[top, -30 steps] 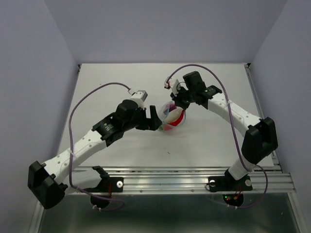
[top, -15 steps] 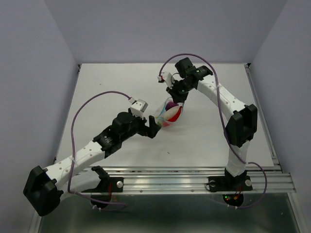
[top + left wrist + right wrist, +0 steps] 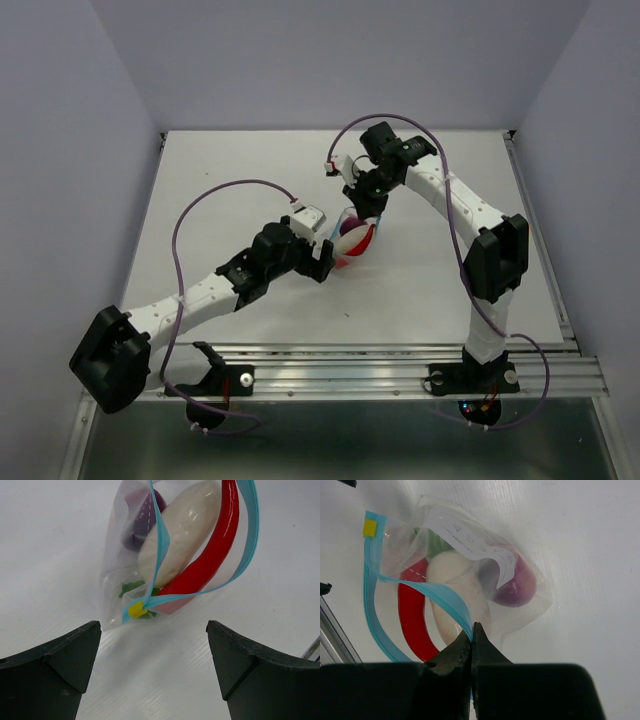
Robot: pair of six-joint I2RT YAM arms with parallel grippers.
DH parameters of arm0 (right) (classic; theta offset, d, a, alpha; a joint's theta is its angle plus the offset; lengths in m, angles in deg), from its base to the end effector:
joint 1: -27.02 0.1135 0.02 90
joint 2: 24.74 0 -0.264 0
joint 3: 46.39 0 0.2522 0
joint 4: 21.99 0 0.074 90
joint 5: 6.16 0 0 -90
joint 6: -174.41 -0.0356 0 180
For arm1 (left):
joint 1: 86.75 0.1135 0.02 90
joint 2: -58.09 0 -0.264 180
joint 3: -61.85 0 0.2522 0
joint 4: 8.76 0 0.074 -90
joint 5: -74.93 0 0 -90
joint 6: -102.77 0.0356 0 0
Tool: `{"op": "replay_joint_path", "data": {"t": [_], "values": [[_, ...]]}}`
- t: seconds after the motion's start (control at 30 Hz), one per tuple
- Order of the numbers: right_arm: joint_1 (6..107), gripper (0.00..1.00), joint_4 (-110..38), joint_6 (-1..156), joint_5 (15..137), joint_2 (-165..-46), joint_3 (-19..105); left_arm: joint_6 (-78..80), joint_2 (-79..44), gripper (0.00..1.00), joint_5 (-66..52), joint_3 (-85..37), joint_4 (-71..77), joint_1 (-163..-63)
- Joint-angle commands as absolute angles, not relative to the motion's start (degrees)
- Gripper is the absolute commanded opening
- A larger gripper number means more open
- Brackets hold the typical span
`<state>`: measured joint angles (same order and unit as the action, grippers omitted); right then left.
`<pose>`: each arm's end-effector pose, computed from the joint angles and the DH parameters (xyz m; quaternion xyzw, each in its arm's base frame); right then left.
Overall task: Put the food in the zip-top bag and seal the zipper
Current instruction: Zip up the zip-top bag
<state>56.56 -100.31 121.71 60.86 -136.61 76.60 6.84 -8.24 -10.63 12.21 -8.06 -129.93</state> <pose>0.3474 0.2128 0.3087 -0.5619 0.7801 0.1817 0.2065 0.1878 -0.1800 0.2501 0.2789 0.7558 -0.2743 0.5252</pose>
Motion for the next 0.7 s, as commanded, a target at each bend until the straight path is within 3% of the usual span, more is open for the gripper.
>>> {"op": "replay_joint_path", "data": {"t": [0.0,0.5,0.6,0.63,0.67], "values": [[56.20,0.01,-101.05,122.03,59.23,-134.60,77.23,11.01,-8.79,0.99,-9.98,8.37,-11.52,-130.26],[56.20,0.01,-101.49,121.85,58.26,-134.25,78.20,12.51,-17.58,0.93,-5.06,5.38,-9.59,-130.43],[56.20,0.01,-100.97,121.24,58.88,-134.78,78.38,12.51,-18.72,0.82,-4.44,4.76,-9.24,-130.61],[56.20,0.01,-100.62,120.89,59.05,-134.87,78.38,12.51,-19.34,0.63,-4.53,4.33,-9.24,-130.70],[56.20,0.01,-100.53,120.71,59.14,-134.87,78.38,12.51,-19.52,0.54,-4.61,3.97,-9.06,-130.70]]}}
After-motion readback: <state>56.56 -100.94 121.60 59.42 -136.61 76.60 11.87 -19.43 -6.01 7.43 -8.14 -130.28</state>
